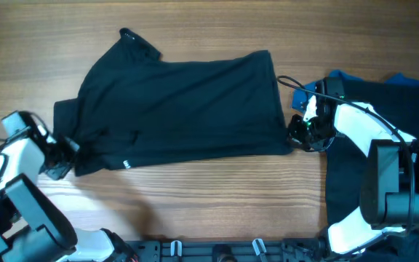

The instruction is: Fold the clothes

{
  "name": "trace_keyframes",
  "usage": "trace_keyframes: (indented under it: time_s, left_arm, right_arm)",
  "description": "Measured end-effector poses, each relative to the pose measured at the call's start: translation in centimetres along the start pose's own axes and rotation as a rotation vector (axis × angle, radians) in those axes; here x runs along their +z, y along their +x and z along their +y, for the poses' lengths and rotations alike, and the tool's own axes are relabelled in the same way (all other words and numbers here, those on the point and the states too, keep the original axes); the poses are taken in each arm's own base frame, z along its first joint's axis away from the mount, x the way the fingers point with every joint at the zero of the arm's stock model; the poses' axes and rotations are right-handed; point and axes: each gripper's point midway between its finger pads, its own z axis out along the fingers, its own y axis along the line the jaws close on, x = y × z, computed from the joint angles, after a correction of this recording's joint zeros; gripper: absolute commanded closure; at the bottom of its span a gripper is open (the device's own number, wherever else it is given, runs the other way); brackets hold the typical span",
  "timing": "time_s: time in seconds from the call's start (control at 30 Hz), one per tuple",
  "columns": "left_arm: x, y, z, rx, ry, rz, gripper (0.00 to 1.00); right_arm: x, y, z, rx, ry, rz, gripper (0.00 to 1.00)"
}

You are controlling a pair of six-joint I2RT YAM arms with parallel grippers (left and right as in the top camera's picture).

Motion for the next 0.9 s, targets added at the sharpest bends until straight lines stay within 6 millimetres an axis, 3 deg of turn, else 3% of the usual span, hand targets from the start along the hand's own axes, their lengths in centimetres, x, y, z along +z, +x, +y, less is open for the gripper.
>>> trace_keyframes:
  time_s: [0.13,0.23,0.27,0.3,0.33,0.37,0.4,0.43,0.53,0.67,0.77,0.83,0.9]
  left_arm:
    - [-0.3,-0.3,1.2,-0.024,0.010,0.007,0.96]
    - [-0.8,-1.1,0.8,-0.005,0.028,-0.001,0.85]
    - [-1.1,-1.6,0.4,0.003,0.040,-0.010,0.78]
    - [-1.4,-2.1,0.1,0.010,0.052,-0.023,0.57]
    - [-2.0,-3.3,-0.5,0.016,0.073,-0.057,0.51]
    - [-2.3,-3.8,-0.8,0.023,0.090,-0.070,0.45]
    - [-2.5,-4.0,-1.0,0.024,0.101,-0.074,0.44]
    - [-2.6,-4.0,-1.1,0.027,0.108,-0.070,0.43]
    - [-2.5,-3.2,-1.3,0.021,0.120,-0.035,0.48]
    - [-3.4,-1.8,-2.2,0.025,0.170,0.042,0.46]
    - [-6.3,-3.0,-4.7,0.099,0.226,0.038,0.39]
    - [-10.8,-5.6,-10.3,0.276,0.300,-0.077,0.31]
    - [-13.7,-6.6,-15.5,0.442,0.344,-0.200,0.26]
  right_arm:
    - [-0.1,1.7,-0.6,0.002,0.024,0.067,0.95]
    - [-0.1,2.0,-0.7,-0.033,0.026,0.082,0.96]
    - [-0.1,2.0,-0.7,-0.044,0.025,0.082,0.96]
    - [-0.1,1.9,-0.6,-0.072,0.018,0.076,0.94]
    - [-0.2,1.8,-0.5,-0.085,0.015,0.070,0.89]
    - [-0.2,1.6,-0.4,-0.094,0.010,0.064,0.78]
    - [-0.2,1.4,-0.3,-0.103,0.003,0.054,0.59]
    - [-0.2,1.2,-0.1,-0.118,-0.004,0.045,0.48]
    - [-0.6,0.7,0.7,-0.140,-0.042,0.020,0.45]
    - [-1.0,0.7,0.8,-0.138,-0.039,0.026,0.40]
    - [-4.0,-1.5,2.1,-0.149,-0.025,-0.022,0.38]
    - [-9.8,-6.3,5.3,-0.204,-0.045,-0.199,0.38]
    - [-14.6,-9.3,7.8,-0.243,-0.074,-0.348,0.38]
